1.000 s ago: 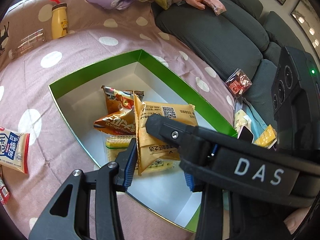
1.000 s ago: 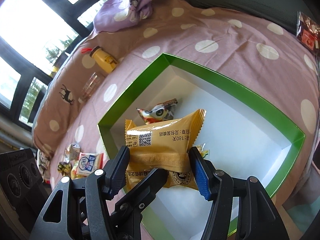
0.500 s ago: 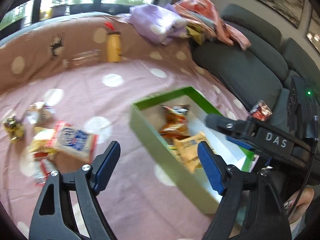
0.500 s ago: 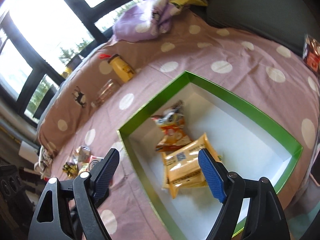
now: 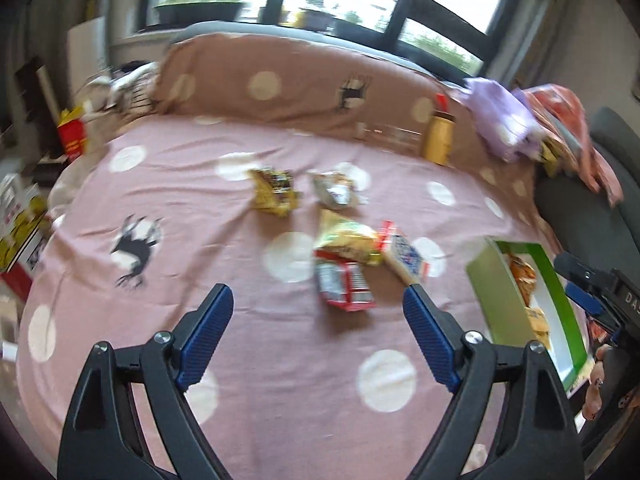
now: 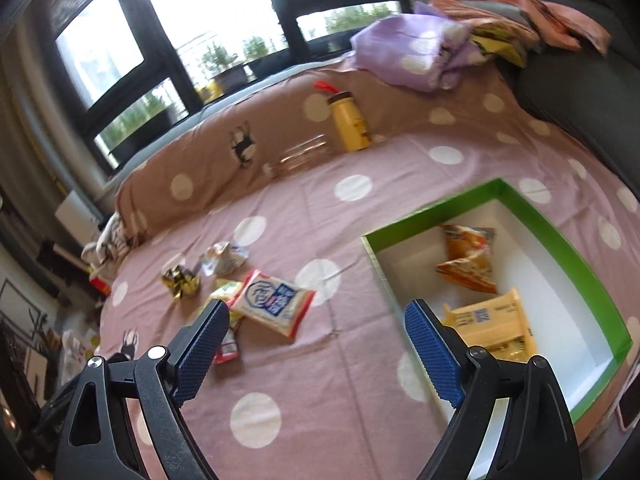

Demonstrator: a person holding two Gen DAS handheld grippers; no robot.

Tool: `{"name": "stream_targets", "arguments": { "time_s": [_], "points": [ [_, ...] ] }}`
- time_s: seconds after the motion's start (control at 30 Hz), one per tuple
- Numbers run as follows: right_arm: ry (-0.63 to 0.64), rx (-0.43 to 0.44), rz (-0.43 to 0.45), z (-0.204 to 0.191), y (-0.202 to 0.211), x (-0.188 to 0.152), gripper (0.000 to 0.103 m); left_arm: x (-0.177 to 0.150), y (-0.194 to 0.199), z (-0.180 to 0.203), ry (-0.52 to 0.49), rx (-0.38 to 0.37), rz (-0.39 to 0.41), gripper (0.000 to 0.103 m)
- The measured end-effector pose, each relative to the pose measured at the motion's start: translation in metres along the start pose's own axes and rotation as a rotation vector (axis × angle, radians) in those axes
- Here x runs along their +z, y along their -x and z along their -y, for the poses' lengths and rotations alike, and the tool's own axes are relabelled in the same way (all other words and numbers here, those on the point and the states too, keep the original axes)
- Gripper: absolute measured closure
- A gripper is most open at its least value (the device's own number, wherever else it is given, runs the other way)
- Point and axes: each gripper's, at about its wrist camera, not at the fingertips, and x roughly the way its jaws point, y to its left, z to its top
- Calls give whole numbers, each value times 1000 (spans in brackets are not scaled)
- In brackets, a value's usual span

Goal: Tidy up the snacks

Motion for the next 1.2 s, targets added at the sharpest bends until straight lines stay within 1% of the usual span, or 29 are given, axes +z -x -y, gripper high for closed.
{"name": "stream_targets", "arguments": {
  "time_s": [0.1,0.17,0.27,0.33,0.37,0.4,0.47,0.53,0.63,0.7,0.77,0.87,0.93,1.0,1.07,1.1,1.13,1.17,1.2],
  "points": [
    [51,14,-31,-23,-11,-2,13,-3,1,-22,40,68,10,13],
    [66,40,-66,-39,-22,-1,13,-3,-3,-35,62,93,-2,13],
    [91,114,-130,-67,-42,5,13,-3,-11,-54,104,123,-23,13],
    [109,174,-188,-89,-61,10,13,-2,-16,-61,124,125,-39,13],
    [116,178,-216,-98,-71,12,13,-2,-17,-65,136,122,-44,13],
    [129,162,-244,-111,-83,14,13,-1,-18,-70,148,125,-45,13],
    [177,141,-264,-135,-102,17,13,0,-21,-74,156,149,-49,13],
    [237,148,-278,-163,-126,24,13,0,-24,-79,169,164,-62,13],
    [256,152,-320,-192,-162,30,13,2,-25,-83,183,154,-68,13],
    [255,148,-355,-208,-187,33,13,4,-24,-87,190,162,-59,13],
    [280,135,-379,-224,-209,33,21,5,-22,-90,201,173,-50,13],
    [307,72,-393,-238,-237,32,22,6,-20,-96,222,168,-47,13],
    [321,39,-401,-244,-254,29,22,6,-19,-97,214,162,-48,13],
    [348,17,-415,-248,-267,26,26,7,-19,-98,205,161,-45,13],
    [359,13,-424,-248,-277,24,37,7,-18,-100,209,166,-46,13],
    [358,12,-427,-248,-280,24,39,7,-19,-102,212,170,-46,13],
    [355,3,-416,-246,-281,24,42,6,-19,-103,215,171,-46,13],
    [353,3,-405,-245,-280,23,50,6,-19,-104,217,172,-47,13],
    [352,18,-396,-243,-277,23,53,6,-19,-105,218,171,-48,13]
  ]
}}
